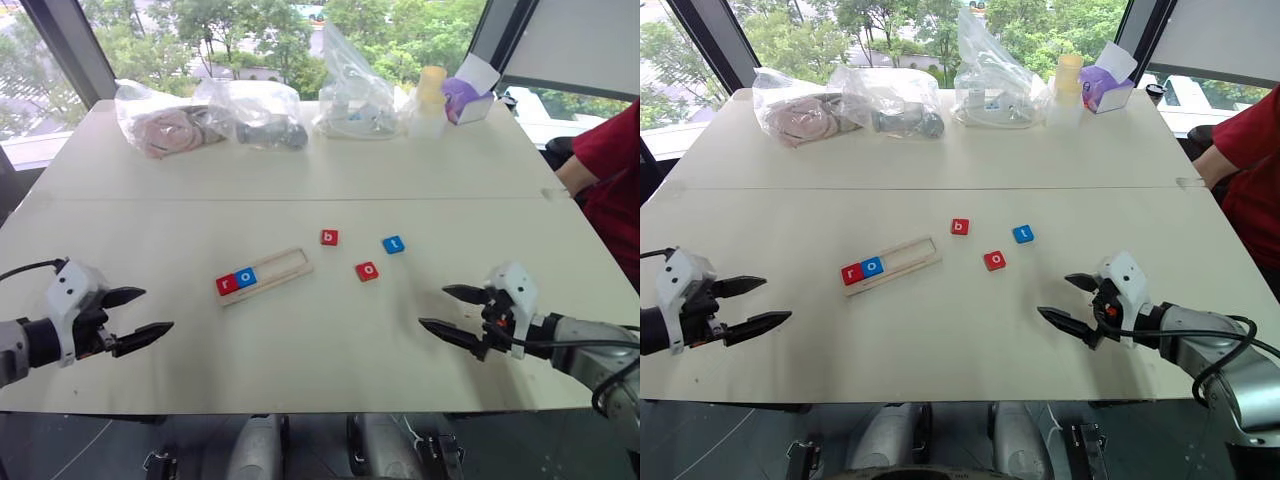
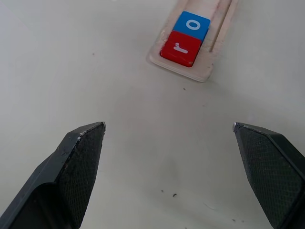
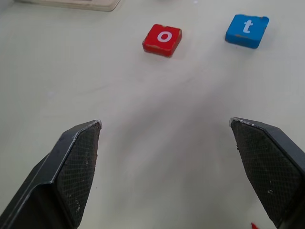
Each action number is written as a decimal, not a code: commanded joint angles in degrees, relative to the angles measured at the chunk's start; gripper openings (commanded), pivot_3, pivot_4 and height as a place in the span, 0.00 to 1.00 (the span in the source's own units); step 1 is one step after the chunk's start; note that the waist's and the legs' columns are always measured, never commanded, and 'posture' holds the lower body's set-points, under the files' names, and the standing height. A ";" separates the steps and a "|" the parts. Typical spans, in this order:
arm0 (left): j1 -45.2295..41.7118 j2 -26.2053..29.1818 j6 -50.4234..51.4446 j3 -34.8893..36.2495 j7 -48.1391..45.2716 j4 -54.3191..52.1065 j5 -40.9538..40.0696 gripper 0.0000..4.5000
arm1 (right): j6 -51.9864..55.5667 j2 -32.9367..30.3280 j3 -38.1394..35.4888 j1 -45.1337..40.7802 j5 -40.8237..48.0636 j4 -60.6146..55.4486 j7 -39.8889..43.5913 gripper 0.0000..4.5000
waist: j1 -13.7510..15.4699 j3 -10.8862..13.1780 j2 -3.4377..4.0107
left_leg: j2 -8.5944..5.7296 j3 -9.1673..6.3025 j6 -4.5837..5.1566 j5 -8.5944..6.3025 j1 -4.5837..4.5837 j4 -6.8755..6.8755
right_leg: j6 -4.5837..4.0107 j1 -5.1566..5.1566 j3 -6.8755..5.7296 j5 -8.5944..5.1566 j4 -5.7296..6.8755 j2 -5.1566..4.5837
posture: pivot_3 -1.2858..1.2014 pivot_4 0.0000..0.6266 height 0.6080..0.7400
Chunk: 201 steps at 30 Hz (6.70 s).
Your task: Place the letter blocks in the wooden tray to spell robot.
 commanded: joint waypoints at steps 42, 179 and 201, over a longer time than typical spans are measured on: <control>-26.95 -3.00 -15.40 -25.18 -4.99 16.84 12.31 1.00 | 4.44 12.36 23.08 -9.52 -2.31 -13.04 -10.48 0.99 | -0.08 -0.01 -0.01 | -0.02 -0.01 0.01 0.01 -0.04 0.02 | 0.02 -0.07 -0.02 0.03 0.09 0.20 | 0.52 0.24 1.00; -40.30 -9.35 -11.87 -35.76 -7.57 8.13 11.90 1.00 | 37.70 35.75 9.99 -17.82 -26.02 -16.99 -41.23 0.99 | -0.49 -0.06 -0.07 | -0.05 -0.02 -0.01 0.04 -0.17 0.01 | 0.20 -0.44 0.06 0.19 0.52 0.54 | 0.52 0.24 1.00; -36.86 -1.26 1.44 -31.77 -12.08 -8.13 0.55 1.00 | -23.73 -0.53 8.79 -13.64 -15.94 21.67 18.05 0.99 | -0.30 0.00 -0.09 | -0.05 0.05 0.10 -0.03 0.05 0.12 | 0.24 0.04 -0.04 0.07 0.26 0.56 | 0.52 0.24 1.00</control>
